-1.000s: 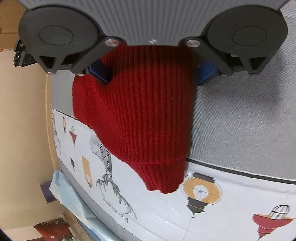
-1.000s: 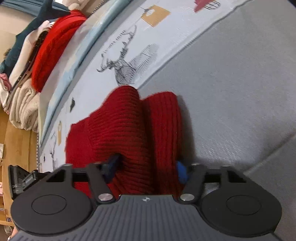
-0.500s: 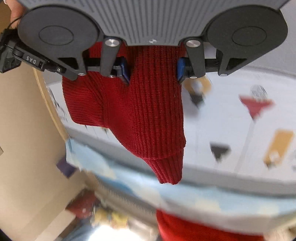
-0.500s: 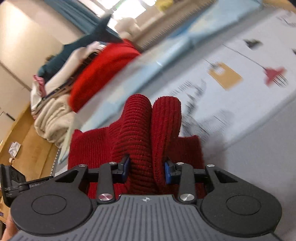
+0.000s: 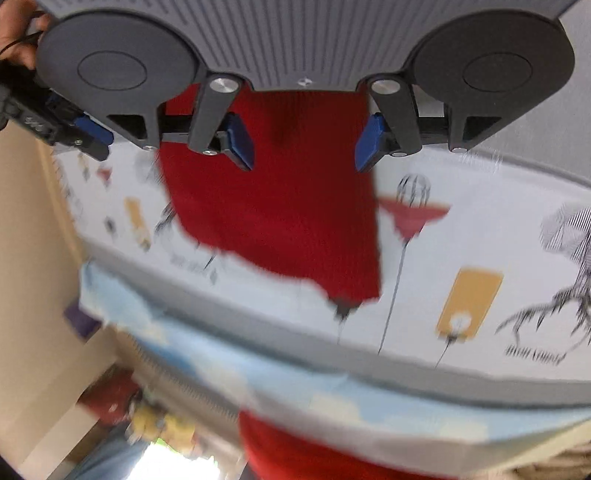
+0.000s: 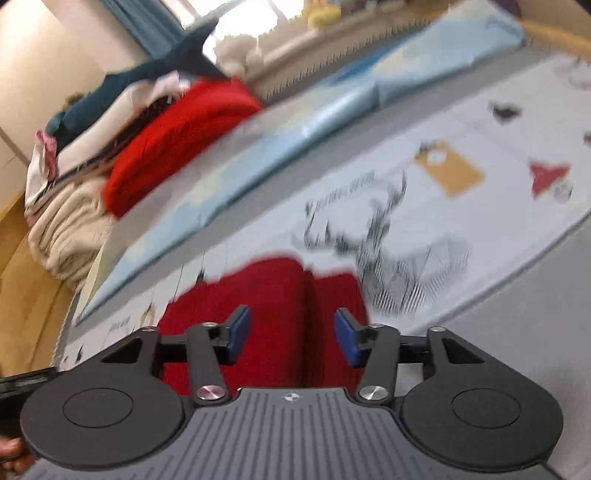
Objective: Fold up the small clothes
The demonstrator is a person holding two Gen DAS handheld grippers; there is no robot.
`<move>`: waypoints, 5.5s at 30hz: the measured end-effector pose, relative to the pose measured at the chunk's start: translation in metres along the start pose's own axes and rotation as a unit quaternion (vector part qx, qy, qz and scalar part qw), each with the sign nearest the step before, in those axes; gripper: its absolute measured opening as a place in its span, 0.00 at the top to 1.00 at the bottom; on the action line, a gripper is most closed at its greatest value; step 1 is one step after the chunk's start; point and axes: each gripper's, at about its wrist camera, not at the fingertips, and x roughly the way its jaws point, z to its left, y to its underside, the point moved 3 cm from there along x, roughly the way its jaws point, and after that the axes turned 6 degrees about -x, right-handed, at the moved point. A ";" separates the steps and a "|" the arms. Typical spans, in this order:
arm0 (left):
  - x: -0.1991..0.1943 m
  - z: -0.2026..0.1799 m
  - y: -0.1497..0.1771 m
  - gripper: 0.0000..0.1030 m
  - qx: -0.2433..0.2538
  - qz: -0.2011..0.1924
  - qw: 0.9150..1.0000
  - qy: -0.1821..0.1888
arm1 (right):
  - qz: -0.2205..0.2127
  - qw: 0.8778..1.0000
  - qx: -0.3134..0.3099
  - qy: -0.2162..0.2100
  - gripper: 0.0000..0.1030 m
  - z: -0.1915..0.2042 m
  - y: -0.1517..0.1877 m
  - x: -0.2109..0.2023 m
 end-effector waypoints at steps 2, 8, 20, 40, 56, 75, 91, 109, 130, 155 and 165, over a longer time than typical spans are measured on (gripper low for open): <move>0.008 0.011 0.006 0.36 -0.015 0.030 0.999 -0.001 | 0.049 0.999 0.007 -0.022 0.45 0.001 0.014 0.006; 0.027 0.033 0.030 0.22 -0.031 0.066 0.997 0.004 | 0.134 0.991 -0.028 -0.012 0.86 0.009 0.049 0.014; -0.037 -0.014 0.054 0.26 0.122 -0.058 0.988 -0.077 | 0.040 0.970 -0.224 0.087 0.62 0.064 0.057 -0.030; -0.198 -0.059 0.272 0.17 0.169 -0.200 0.963 -0.062 | -0.077 0.960 -0.246 0.112 0.31 0.100 0.196 -0.211; -0.146 -0.038 0.270 0.01 0.098 -0.190 0.969 -0.121 | -0.077 0.960 -0.253 0.097 0.30 0.113 0.201 -0.175; -0.135 -0.050 0.267 0.01 0.116 -0.206 0.966 -0.102 | -0.087 0.955 -0.266 0.101 0.29 0.116 0.203 -0.170; -0.134 -0.051 0.267 0.01 0.115 -0.207 0.967 -0.099 | -0.091 0.954 -0.266 0.104 0.30 0.117 0.204 -0.172; -0.133 -0.050 0.267 0.01 0.115 -0.204 0.967 -0.098 | -0.091 0.954 -0.265 0.107 0.30 0.117 0.203 -0.171; -0.132 -0.047 0.266 0.01 0.113 -0.201 0.968 -0.095 | -0.091 0.954 -0.265 0.110 0.30 0.118 0.201 -0.170; -0.129 -0.043 0.268 0.01 0.112 -0.194 0.970 -0.091 | -0.089 0.953 -0.266 0.114 0.31 0.114 0.203 -0.168; -0.128 -0.039 0.265 0.01 0.111 -0.187 0.972 -0.086 | -0.083 0.952 -0.270 0.117 0.32 0.119 0.205 -0.163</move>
